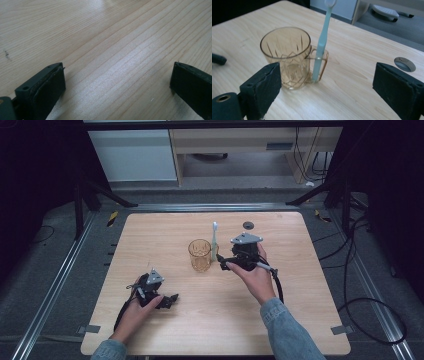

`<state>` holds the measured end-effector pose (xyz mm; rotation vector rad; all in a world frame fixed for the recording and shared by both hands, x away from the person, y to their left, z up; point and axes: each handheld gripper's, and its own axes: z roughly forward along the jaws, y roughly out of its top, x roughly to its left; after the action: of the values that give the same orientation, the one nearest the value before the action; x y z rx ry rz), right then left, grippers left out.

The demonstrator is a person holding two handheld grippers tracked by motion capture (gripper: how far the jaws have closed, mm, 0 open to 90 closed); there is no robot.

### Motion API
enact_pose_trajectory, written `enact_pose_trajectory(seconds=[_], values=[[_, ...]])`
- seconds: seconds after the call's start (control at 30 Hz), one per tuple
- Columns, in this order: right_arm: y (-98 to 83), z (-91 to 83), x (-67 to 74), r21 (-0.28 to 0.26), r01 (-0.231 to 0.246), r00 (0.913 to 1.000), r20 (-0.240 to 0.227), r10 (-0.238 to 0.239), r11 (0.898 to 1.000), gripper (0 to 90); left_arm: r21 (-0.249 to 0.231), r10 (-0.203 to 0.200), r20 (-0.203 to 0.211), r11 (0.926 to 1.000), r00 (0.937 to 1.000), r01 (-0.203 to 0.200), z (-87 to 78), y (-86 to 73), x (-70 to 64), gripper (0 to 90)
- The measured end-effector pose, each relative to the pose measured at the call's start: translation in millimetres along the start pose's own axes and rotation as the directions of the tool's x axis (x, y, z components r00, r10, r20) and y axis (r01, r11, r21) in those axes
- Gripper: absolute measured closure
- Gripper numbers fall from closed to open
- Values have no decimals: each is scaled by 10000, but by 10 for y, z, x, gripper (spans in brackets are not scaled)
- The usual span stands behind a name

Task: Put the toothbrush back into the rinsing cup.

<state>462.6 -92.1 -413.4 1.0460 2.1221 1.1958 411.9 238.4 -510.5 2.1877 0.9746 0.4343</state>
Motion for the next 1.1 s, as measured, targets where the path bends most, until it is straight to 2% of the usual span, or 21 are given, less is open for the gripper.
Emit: enact_pose_trajectory(seconds=[0.2,0.7,1.1], values=[[-23,-100,-25,416,312,9995,-34,-311,9986,74,-1,-2,0,10000,10000,2,0,0,0,0],[-86,-332,-83,1006,842,9964,-91,-838,9914,82,1,-2,0,10000,10000,2,0,0,0,0],[-256,-451,-224,1366,660,9977,72,-677,9884,84,0,-4,0,10000,10000,4,0,0,0,0]])
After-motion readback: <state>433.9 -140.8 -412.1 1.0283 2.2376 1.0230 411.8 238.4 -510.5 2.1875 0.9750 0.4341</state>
